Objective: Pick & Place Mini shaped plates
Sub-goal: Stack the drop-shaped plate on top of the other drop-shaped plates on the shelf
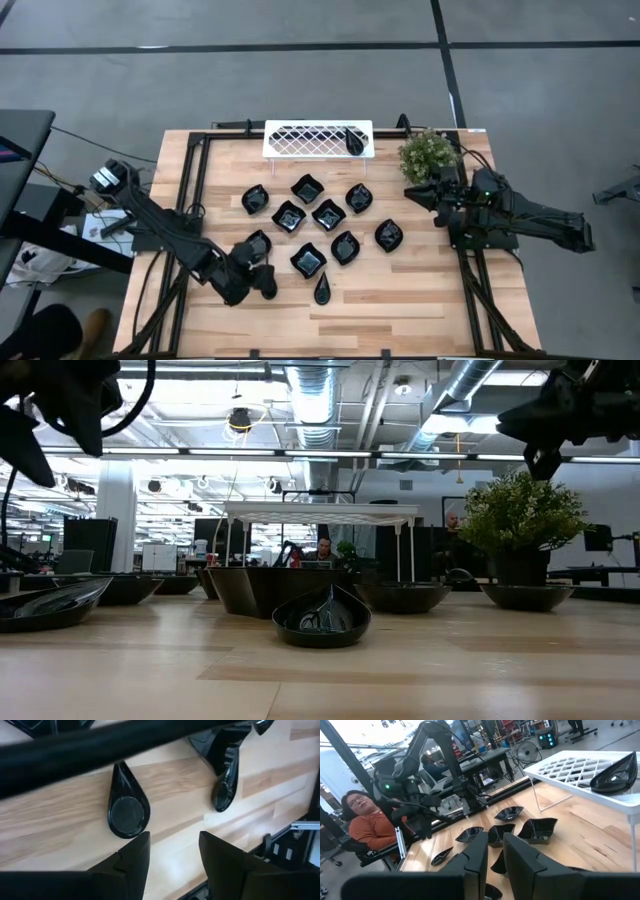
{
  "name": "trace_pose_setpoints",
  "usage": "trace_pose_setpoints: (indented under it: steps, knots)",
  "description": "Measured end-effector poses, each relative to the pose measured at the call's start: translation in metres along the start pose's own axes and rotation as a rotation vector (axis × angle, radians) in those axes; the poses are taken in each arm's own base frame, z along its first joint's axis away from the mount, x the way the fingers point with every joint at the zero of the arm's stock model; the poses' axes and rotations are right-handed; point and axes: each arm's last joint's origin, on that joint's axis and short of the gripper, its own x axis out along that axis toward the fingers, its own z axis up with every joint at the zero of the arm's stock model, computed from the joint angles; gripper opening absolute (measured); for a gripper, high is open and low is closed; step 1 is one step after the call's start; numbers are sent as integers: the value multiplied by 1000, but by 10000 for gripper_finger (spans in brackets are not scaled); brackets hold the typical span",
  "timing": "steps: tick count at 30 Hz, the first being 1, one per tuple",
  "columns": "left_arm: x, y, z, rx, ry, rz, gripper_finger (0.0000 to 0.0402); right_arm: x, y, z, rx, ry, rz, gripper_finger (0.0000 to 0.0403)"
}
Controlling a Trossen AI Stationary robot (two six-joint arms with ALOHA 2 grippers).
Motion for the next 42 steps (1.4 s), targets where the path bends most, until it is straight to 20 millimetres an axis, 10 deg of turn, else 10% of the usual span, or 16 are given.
trace_pose_setpoints:
  steps: [11, 24, 42]
  knots:
    - [-15, -10, 19, -90, -12, -76, 172, 0, 0, 0, 0, 2, -2, 56]
    - [11, -19, 30, -257, -39, -46, 172, 0, 0, 0, 0, 4, -4, 56]
    - [43, -14, 5, -272, 73, 196, 172, 0, -1, -2, 3, 18, -11, 56]
